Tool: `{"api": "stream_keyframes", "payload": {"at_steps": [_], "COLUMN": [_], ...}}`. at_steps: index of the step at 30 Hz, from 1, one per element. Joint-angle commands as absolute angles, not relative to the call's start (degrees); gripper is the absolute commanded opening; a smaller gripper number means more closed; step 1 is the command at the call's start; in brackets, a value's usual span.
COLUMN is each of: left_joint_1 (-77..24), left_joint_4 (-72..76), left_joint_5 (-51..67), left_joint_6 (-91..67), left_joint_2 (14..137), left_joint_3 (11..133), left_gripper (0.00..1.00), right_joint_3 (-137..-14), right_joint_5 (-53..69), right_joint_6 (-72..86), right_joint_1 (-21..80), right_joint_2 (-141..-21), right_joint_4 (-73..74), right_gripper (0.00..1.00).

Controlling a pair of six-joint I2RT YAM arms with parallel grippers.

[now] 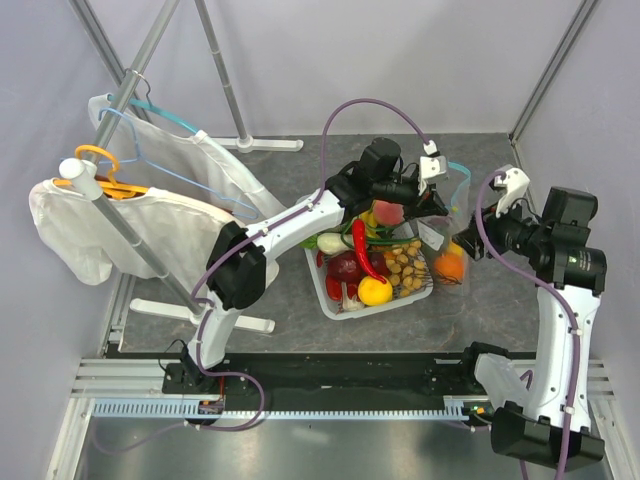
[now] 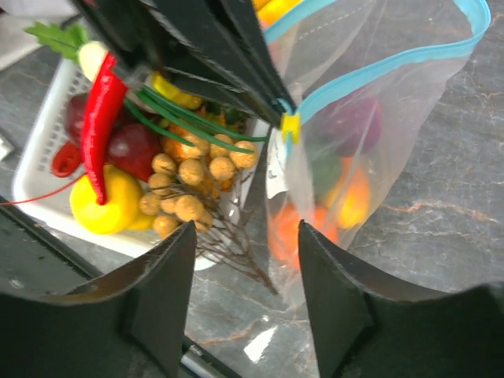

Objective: Place the food in the zip-top bag and seal the zipper
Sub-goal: Zip the zipper food storage bag at the center of the board.

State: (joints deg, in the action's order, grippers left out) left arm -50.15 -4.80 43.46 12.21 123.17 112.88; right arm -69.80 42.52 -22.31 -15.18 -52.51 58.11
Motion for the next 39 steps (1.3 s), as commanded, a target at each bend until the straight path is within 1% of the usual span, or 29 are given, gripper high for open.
{"api": "stream_keyframes", "payload": {"at_steps": [1, 2, 5, 8, 12, 15, 17, 18, 24, 30, 31, 34, 39], "left_joint_1": [-50.01, -50.01, -50.10, -50.19, -50.18, -50.27, -50.27, -50.27, -50.27, -50.45, -50.54, -50.54, -50.98], "left_joint_4": [-0.53, -0.53, -0.53, -0.53, -0.26, -0.18, 1.67, 1.84, 2.37, 2.64, 2.64, 2.55, 2.55], "left_joint_5": [47.90, 48.34, 49.30, 50.10, 50.27, 50.62, 50.54, 50.28, 50.98, 51.50, 51.50, 51.68, 51.59], "left_joint_6": [6.95, 6.77, 6.42, 7.73, 8.79, 8.09, 7.56, 7.56, 7.12, 7.82, 8.43, 9.14, 8.79], "left_joint_2": [122.26, 122.26, 121.82, 121.20, 120.06, 119.79, 119.80, 119.88, 119.71, 118.66, 118.48, 117.86, 117.77], "left_joint_3": [114.70, 114.70, 114.70, 114.08, 112.33, 111.80, 111.80, 111.80, 111.27, 109.26, 108.90, 108.02, 108.19], "left_gripper": [0.02, 0.02, 0.02, 0.02, 0.02, 0.02, 0.02, 0.02, 0.02, 0.02, 0.02, 0.02, 0.02], "right_joint_3": [-66.80, -65.93, -64.43, -62.24, -61.35, -60.82, -59.95, -59.59, -58.19, -57.13, -56.95, -56.69, -56.60], "right_joint_5": [41.66, 42.10, 44.73, 46.49, 47.02, 48.42, 49.39, 49.05, 48.78, 48.78, 48.87, 48.78, 49.21], "right_joint_6": [-29.94, -31.36, -37.24, -37.10, -37.35, -39.10, -41.04, -41.31, -42.01, -40.35, -40.34, -40.34, -39.73], "right_joint_1": [-15.56, -15.64, -16.43, -16.52, -16.52, -16.52, -16.52, -16.52, -16.52, -16.52, -16.52, -16.52, -16.52], "right_joint_2": [-51.68, -51.16, -48.87, -46.67, -47.28, -47.99, -47.99, -47.99, -47.46, -47.20, -47.20, -47.63, -48.69], "right_joint_4": [49.93, 49.49, 48.08, 42.83, 42.01, 42.54, 43.85, 44.03, 43.95, 40.79, 40.26, 39.55, 38.67], "right_gripper": [0.59, 0.56, 0.56, 0.56, 0.55, 0.51, 0.46, 0.45, 0.45, 0.39, 0.36, 0.33, 0.32]}}
